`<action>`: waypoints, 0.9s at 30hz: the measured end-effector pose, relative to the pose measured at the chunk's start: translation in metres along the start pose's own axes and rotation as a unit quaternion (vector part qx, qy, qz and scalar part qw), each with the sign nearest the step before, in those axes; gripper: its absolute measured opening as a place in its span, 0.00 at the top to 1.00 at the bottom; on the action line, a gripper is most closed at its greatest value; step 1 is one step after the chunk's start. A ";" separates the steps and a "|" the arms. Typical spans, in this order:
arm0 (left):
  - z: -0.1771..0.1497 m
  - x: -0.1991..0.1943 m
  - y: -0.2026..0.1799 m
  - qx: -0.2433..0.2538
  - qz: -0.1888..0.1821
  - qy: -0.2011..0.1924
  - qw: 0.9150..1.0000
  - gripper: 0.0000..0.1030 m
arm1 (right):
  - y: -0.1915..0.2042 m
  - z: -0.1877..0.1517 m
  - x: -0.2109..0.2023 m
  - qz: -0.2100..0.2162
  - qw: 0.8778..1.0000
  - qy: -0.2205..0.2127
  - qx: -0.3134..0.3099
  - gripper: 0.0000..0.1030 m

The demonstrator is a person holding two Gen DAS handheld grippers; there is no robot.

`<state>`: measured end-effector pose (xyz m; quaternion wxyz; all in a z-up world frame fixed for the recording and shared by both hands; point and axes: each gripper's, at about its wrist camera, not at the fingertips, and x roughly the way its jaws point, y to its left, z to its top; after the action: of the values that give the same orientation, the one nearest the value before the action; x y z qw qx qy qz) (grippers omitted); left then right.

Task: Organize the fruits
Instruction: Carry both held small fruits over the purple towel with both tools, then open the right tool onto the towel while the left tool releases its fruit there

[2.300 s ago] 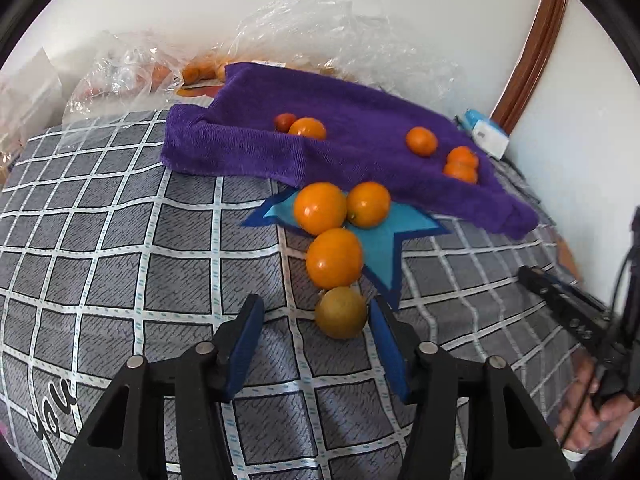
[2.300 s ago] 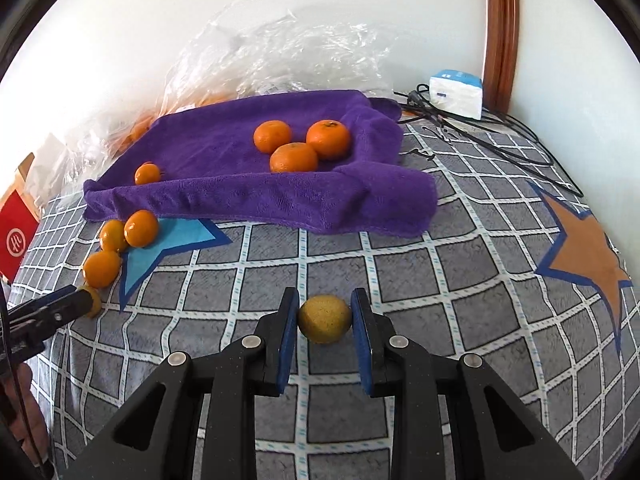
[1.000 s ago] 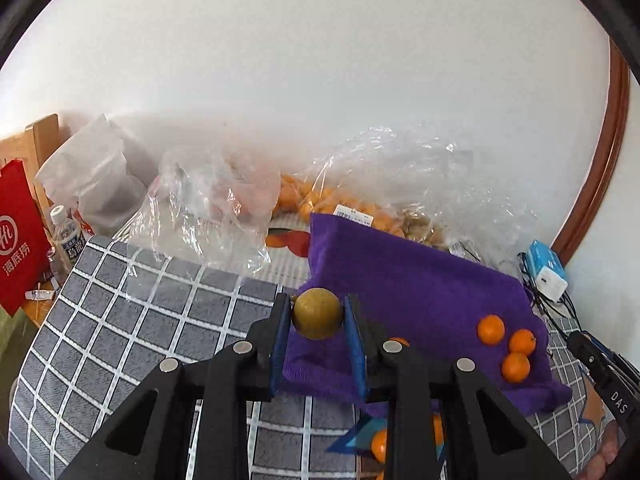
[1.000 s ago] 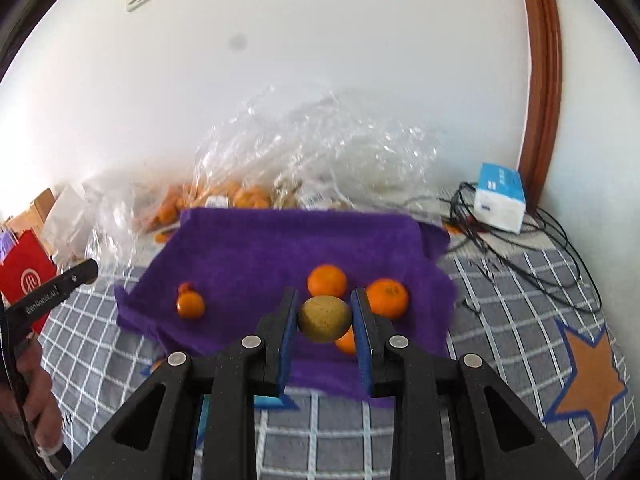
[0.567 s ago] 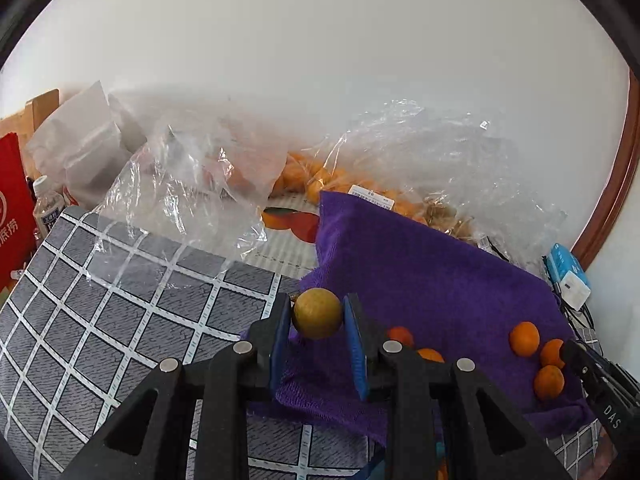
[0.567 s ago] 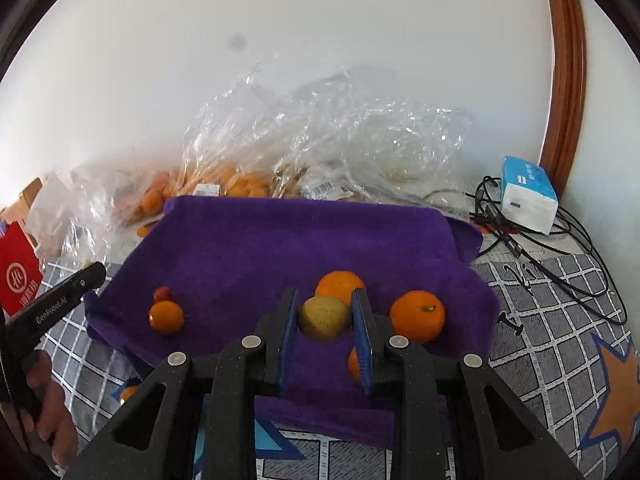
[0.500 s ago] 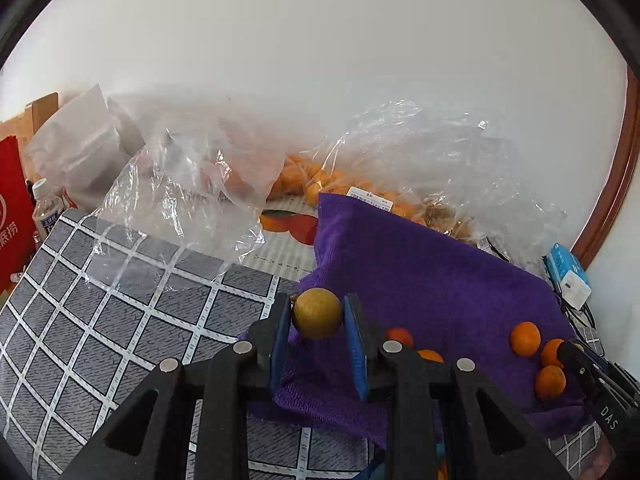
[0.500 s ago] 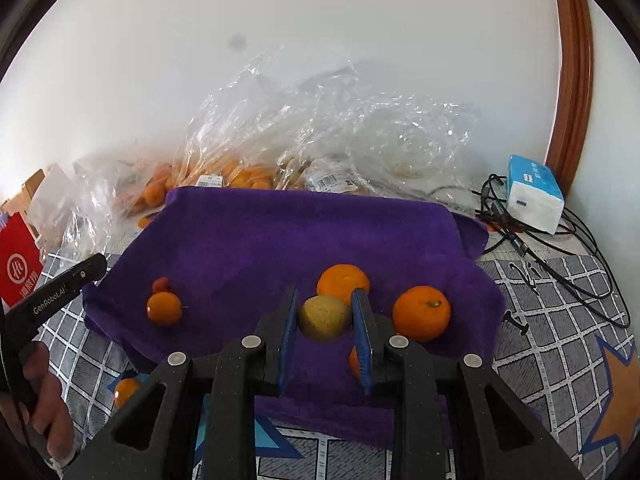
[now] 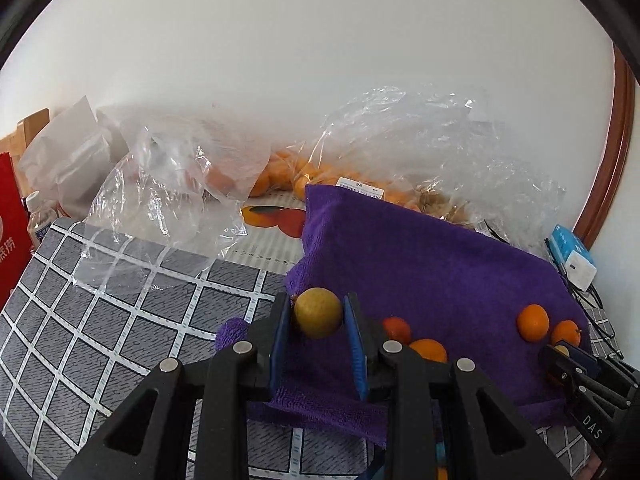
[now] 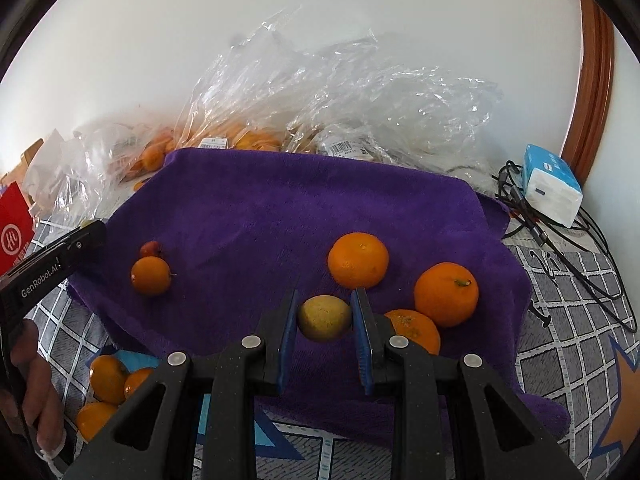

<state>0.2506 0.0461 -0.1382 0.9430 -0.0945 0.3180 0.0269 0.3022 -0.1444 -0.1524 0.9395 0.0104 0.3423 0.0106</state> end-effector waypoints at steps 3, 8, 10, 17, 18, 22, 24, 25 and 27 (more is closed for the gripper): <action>0.000 -0.001 0.000 0.001 -0.001 0.000 1.000 0.75 | -0.001 0.000 0.001 0.004 1.000 0.006 0.002 0.74; 0.001 -0.001 0.002 -0.004 -0.006 0.001 1.000 0.75 | -0.001 -0.001 0.005 0.000 1.000 0.015 0.003 0.74; 0.001 -0.001 0.002 -0.004 -0.006 0.001 1.000 0.75 | -0.001 -0.001 0.007 0.001 1.000 0.019 0.005 0.74; 0.003 -0.002 0.007 -0.021 -0.019 0.003 1.000 0.75 | -0.001 -0.003 0.009 0.000 1.000 0.025 0.008 0.74; 0.003 -0.002 0.008 -0.025 -0.020 0.004 0.999 0.75 | -0.001 -0.003 0.010 -0.002 1.000 0.025 0.007 0.74; 0.004 -0.003 0.012 -0.035 -0.024 0.002 0.999 0.75 | 0.001 -0.004 0.011 -0.005 1.000 0.026 0.001 0.74; 0.004 -0.005 0.014 -0.040 -0.026 -0.001 0.999 0.75 | 0.002 -0.005 0.012 -0.003 1.000 0.028 -0.001 0.74; 0.005 -0.005 0.015 -0.045 -0.029 -0.001 0.999 0.75 | 0.002 -0.005 0.012 -0.004 1.000 0.027 -0.002 0.74; 0.005 -0.005 0.017 -0.052 -0.037 0.002 0.998 0.75 | 0.003 -0.006 0.013 -0.005 1.000 0.027 -0.002 0.74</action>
<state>0.2479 0.0638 -0.1337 0.9364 -0.1549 0.3147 0.0078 0.3084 -0.1410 -0.1648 0.9300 0.0060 0.3675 0.0068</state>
